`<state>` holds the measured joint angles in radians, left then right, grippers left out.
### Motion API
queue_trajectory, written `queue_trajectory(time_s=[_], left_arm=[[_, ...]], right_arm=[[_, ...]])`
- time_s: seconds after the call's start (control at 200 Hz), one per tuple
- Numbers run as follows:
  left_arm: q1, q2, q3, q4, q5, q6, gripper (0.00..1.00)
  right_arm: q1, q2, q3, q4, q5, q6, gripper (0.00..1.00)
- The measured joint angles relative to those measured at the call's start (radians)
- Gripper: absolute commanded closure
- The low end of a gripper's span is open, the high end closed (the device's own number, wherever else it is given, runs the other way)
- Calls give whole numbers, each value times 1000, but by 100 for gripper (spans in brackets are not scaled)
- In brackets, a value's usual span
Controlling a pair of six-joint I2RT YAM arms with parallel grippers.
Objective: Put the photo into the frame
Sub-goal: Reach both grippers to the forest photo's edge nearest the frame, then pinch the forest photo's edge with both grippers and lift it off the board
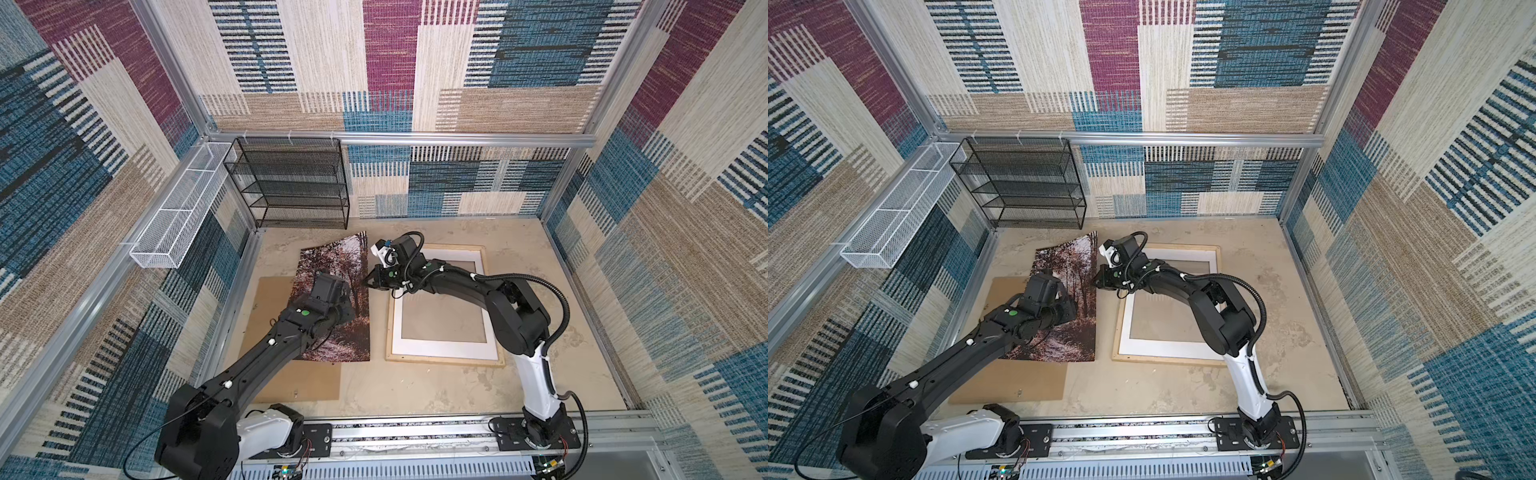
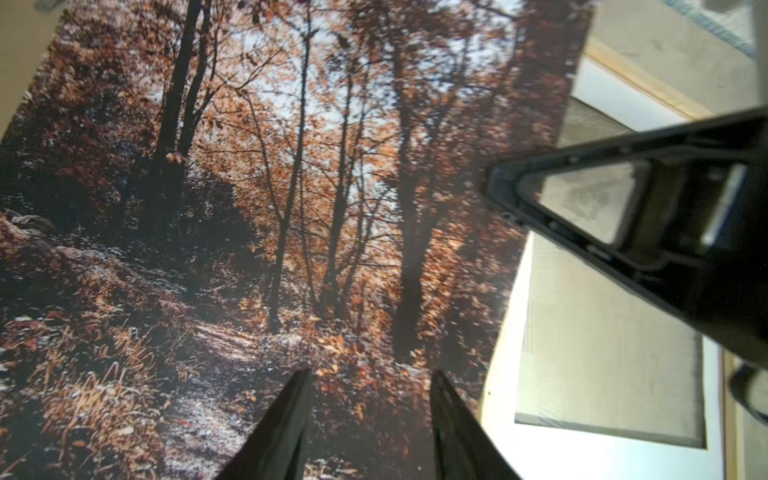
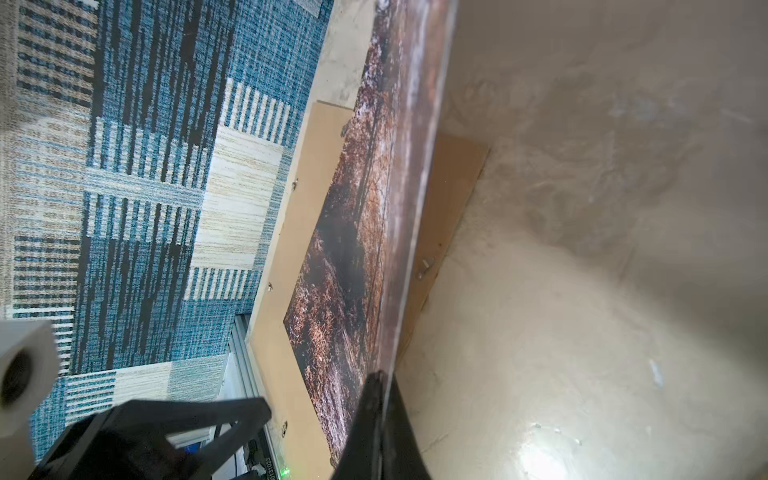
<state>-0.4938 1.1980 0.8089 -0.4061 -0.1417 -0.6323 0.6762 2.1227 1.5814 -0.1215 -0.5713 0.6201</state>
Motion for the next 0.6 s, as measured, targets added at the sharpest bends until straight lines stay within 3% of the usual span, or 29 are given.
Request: queue_trajectory(time_s=[0.205, 0.596], left_arm=[[-148, 76, 51, -3, -103, 6, 50], [-298, 283, 204, -98, -277, -5, 55]], right_arm=[[-4, -29, -31, -2, 8, 8, 100], [-16, -51, -60, 5, 14, 12, 100]])
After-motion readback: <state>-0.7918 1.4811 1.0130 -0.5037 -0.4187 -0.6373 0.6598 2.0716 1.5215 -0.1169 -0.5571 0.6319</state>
